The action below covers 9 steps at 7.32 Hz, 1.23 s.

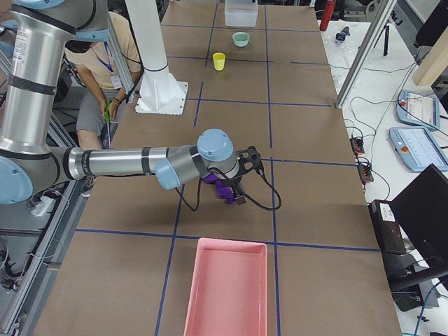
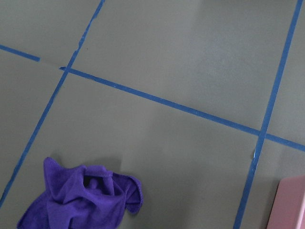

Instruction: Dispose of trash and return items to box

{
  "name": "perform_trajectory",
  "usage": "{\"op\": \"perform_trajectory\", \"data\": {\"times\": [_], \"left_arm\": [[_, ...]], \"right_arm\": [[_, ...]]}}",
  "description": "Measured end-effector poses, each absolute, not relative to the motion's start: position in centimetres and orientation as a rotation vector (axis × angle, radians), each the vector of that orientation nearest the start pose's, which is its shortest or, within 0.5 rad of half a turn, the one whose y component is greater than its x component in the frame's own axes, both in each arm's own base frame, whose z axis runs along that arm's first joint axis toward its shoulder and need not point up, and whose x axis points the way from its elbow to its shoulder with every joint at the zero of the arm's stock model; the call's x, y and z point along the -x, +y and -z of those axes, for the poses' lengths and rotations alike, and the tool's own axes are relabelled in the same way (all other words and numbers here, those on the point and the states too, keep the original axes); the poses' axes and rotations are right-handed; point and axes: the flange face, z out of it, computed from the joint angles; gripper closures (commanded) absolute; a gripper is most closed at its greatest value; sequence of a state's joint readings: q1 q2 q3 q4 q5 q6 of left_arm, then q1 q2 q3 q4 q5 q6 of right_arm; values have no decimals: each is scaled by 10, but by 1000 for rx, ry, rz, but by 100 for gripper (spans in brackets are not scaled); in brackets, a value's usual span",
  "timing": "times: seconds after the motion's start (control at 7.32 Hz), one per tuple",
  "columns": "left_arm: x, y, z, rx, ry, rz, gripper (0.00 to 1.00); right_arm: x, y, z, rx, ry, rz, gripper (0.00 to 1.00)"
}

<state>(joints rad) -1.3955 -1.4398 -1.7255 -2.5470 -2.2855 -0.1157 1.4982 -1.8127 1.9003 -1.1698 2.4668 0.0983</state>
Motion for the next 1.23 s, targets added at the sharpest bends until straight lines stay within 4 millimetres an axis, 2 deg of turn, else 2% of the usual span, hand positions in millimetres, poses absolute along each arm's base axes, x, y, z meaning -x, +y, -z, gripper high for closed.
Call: {"op": "perform_trajectory", "data": {"times": [0.27,0.55,0.82,1.09,1.23], "left_arm": [[-49,-467,-491,-793,959,-231,0],[-97,-454,-453,-713,1074,-114,0],[-169,-424,-432,-669,1069,-45,0],[-225,-386,-410,-520,1040,-14,0],[-252,-369,-408,-461,1011,14,0]], "right_arm": [[-25,-420,-540,-339,-936,78,0],[-23,-432,-529,-320,-940,-3,0],[-20,-435,-523,-345,-934,0,0],[-17,-435,-521,-386,-917,15,0],[-16,-435,-522,-390,-907,17,0]]}}
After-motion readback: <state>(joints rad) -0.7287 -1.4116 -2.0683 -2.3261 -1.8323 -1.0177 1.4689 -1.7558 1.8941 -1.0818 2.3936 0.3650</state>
